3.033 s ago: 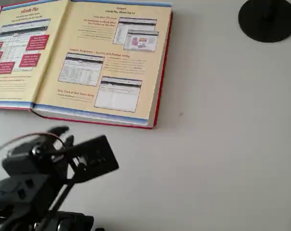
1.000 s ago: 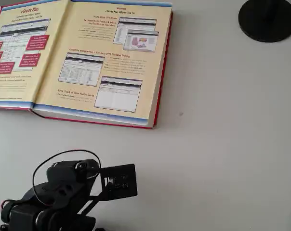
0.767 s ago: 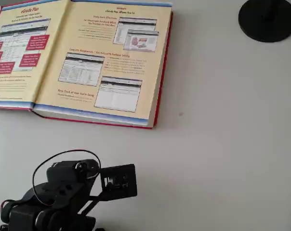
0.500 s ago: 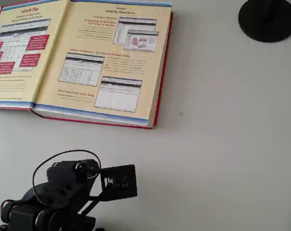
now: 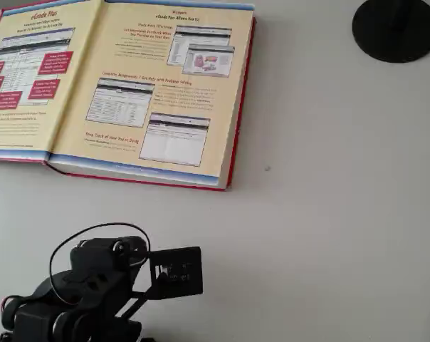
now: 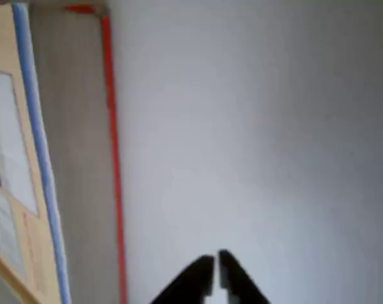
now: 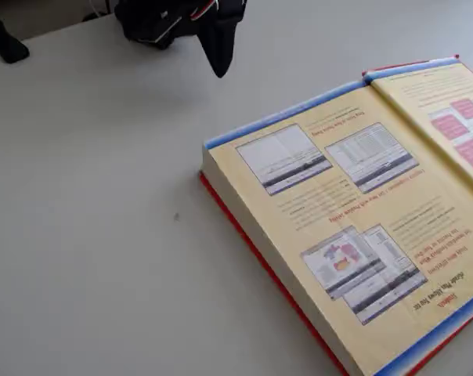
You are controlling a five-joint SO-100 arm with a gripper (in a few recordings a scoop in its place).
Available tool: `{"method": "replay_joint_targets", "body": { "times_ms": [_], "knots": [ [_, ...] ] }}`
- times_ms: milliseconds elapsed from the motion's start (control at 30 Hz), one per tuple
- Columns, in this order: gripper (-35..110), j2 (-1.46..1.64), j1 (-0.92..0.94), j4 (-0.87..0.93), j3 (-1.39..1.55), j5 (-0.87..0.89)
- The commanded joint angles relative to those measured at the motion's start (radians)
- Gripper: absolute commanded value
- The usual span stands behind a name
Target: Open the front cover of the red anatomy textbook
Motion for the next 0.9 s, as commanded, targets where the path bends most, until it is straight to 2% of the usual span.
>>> {"method": "replay_joint_targets", "body": {
  "times_ms": [0, 300, 867],
  "knots": [
    [0, -0.005, 0.002, 0.020, -0.009, 0.021],
    [0, -0.005, -0.005, 0.023, -0.009, 0.078],
    [0, -0.005, -0.003, 0.025, -0.009, 0.080]
  ]
}}
